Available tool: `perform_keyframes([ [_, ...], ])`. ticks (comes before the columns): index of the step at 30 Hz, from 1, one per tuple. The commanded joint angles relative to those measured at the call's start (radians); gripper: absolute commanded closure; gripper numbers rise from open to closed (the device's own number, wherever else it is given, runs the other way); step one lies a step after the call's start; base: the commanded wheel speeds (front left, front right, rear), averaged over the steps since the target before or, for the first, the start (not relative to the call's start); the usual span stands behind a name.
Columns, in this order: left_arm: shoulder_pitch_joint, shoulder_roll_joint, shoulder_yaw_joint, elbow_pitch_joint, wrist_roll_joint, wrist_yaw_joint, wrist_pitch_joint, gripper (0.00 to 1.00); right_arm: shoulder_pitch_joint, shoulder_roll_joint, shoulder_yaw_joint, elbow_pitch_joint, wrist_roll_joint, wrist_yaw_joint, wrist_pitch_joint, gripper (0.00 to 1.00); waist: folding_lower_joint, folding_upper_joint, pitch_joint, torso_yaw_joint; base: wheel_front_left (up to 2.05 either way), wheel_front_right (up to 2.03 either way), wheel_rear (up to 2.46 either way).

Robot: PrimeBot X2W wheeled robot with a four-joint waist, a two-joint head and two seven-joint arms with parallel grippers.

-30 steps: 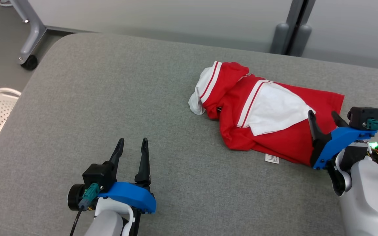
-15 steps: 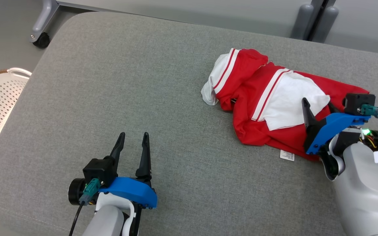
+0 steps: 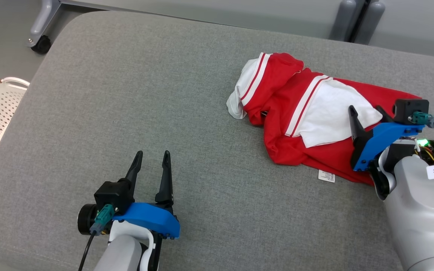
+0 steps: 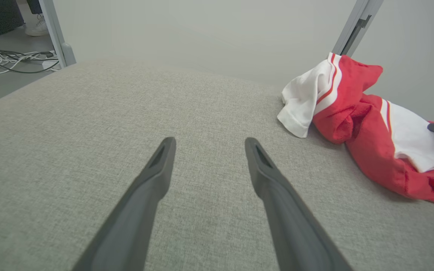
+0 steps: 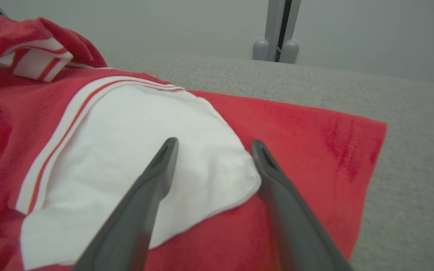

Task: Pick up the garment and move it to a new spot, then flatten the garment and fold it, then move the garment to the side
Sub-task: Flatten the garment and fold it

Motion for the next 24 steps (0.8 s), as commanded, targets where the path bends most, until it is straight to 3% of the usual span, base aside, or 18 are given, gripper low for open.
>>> perform_keyframes([
  [1,-0.009,-0.002,-0.002,-0.001,0.0,-0.005,-0.005,0.0,-0.021,-0.01,-0.006,0.007,-0.007,0.0,-0.001,0.0,0.0,-0.0002,0.002,0.001,0.0,0.0,0.0],
  [14,-0.011,-0.003,-0.008,0.01,0.006,-0.007,-0.005,0.0,-0.04,0.029,0.015,0.064,-0.017,0.0,-0.041,0.0,0.0,-0.0002,-0.002,-0.003,0.0,0.0,0.0],
  [15,-0.012,-0.003,-0.009,0.011,0.006,-0.008,-0.005,0.0,-0.041,0.029,0.016,0.068,-0.017,0.0,-0.042,0.07,0.0,-0.0002,-0.002,-0.003,0.0,0.0,0.0],
  [16,-0.012,-0.003,-0.01,0.012,0.006,-0.009,-0.005,0.0,-0.043,0.028,0.016,0.071,-0.019,0.0,-0.045,0.36,0.0,-0.0002,-0.003,-0.002,0.0,0.0,0.0],
  [17,-0.012,-0.003,-0.011,0.012,0.007,-0.009,-0.005,0.0,-0.045,0.025,0.015,0.073,-0.022,0.0,-0.046,0.51,0.0,-0.0002,-0.004,-0.001,0.0,0.0,0.0],
  [22,-0.006,-0.003,-0.012,0.016,0.007,-0.007,-0.005,0.0,-0.051,0.017,-0.004,0.09,-0.033,0.0,-0.053,0.94,0.0,-0.0002,-0.012,0.001,0.0,0.0,0.0],
  [23,-0.005,-0.003,-0.012,0.017,0.007,-0.006,-0.005,0.0,-0.05,0.015,-0.012,0.092,-0.035,0.0,-0.055,1.0,0.0,-0.0002,-0.014,0.001,0.0,0.0,0.0],
  [24,-0.003,-0.003,-0.012,0.017,0.007,-0.006,-0.005,0.0,-0.05,0.016,-0.018,0.093,-0.042,0.0,-0.062,1.0,0.0,-0.0002,-0.016,0.001,0.0,0.0,0.0],
])
